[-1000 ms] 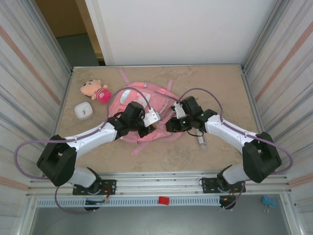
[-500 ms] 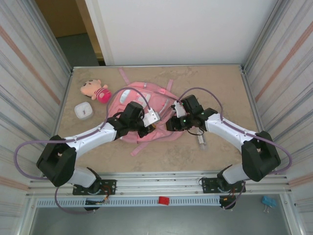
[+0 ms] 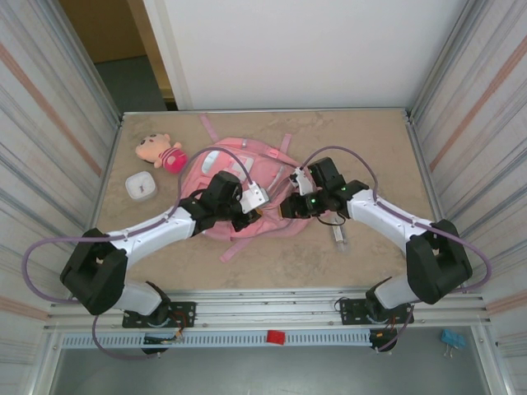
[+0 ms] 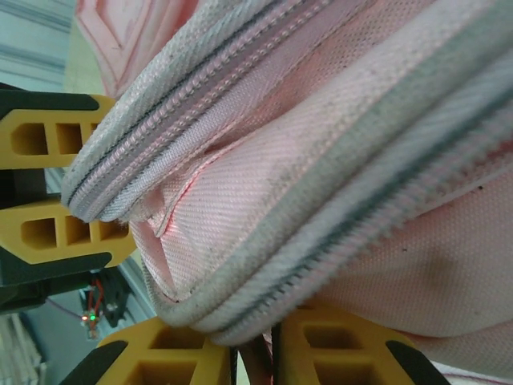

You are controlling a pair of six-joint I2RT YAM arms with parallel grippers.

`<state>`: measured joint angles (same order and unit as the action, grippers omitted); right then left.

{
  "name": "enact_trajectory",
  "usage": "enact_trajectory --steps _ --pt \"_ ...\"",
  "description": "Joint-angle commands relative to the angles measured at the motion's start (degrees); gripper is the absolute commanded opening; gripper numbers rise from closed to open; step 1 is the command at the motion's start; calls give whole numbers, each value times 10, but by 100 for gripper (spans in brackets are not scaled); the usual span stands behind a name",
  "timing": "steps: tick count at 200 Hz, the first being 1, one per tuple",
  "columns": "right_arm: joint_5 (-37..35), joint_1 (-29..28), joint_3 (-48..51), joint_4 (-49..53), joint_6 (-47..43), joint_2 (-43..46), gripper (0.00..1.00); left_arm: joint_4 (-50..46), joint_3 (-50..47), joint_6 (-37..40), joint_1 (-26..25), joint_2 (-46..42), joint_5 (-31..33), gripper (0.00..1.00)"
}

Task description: Pack the student bag

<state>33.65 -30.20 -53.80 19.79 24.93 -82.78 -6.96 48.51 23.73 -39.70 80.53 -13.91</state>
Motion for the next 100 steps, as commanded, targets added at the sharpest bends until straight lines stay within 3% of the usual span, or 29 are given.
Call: enact_trajectory --steps 1,29,100 --pt "24 18 0 -29 -4 11 17 -38 -13 -16 7 -29 -7 13" --pt "39 12 2 -49 -1 0 5 -35 -12 -18 7 -29 -9 13" --pt "-37 40 6 5 -12 29 0 -46 -25 -29 11 -35 46 16"
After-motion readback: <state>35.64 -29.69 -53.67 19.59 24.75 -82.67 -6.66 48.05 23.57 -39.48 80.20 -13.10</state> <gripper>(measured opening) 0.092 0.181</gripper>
